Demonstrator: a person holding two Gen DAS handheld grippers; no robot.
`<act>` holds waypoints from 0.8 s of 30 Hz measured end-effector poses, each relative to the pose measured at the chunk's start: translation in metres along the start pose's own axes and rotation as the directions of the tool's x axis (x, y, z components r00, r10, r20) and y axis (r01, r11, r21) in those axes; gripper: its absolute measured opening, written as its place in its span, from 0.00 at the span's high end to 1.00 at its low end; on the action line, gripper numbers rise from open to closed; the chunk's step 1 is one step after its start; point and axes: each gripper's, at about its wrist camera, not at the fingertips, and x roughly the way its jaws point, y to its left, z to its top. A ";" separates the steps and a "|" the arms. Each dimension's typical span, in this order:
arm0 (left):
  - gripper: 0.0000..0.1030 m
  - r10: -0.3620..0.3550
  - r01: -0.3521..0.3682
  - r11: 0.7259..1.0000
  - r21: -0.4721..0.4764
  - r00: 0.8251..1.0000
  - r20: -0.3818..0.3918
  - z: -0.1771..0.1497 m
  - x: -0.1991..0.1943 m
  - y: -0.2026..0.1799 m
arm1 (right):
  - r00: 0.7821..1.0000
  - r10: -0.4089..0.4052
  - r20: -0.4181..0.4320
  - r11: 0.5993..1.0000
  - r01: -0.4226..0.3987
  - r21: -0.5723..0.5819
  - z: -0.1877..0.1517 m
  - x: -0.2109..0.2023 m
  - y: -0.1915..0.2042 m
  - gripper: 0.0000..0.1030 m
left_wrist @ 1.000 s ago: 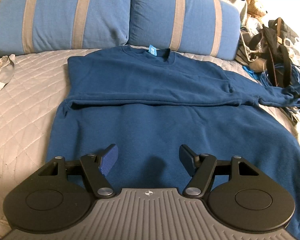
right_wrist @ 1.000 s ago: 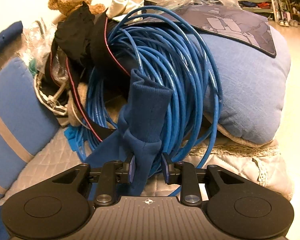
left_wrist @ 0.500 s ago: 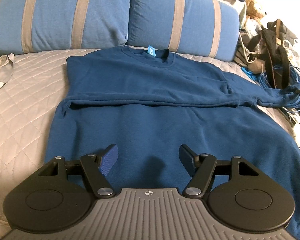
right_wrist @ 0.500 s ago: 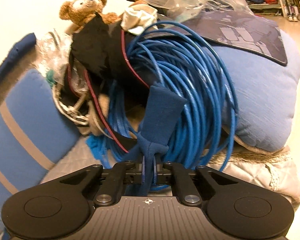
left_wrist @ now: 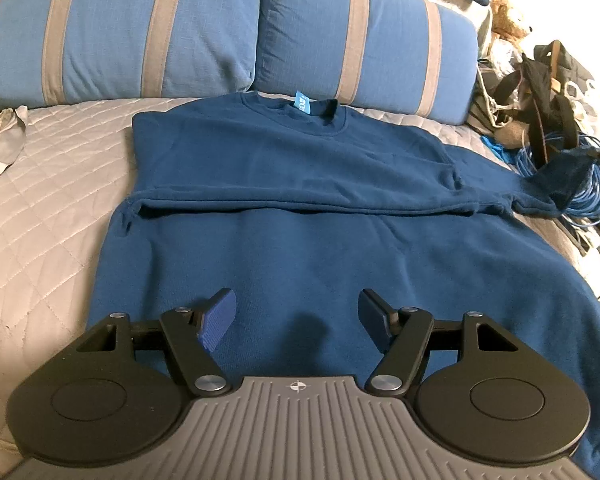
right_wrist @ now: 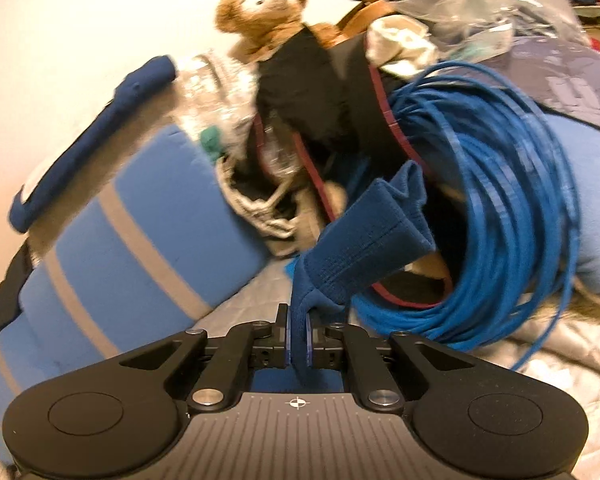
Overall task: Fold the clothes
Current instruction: 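Lift the cuff and fold it back onto the body, open right gripper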
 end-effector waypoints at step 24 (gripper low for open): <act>0.35 0.001 -0.001 1.000 -0.020 1.000 0.009 0.000 -0.001 0.002 | 0.951 0.220 -0.215 0.956 -0.254 -0.144 -0.101 0.051 0.123 0.92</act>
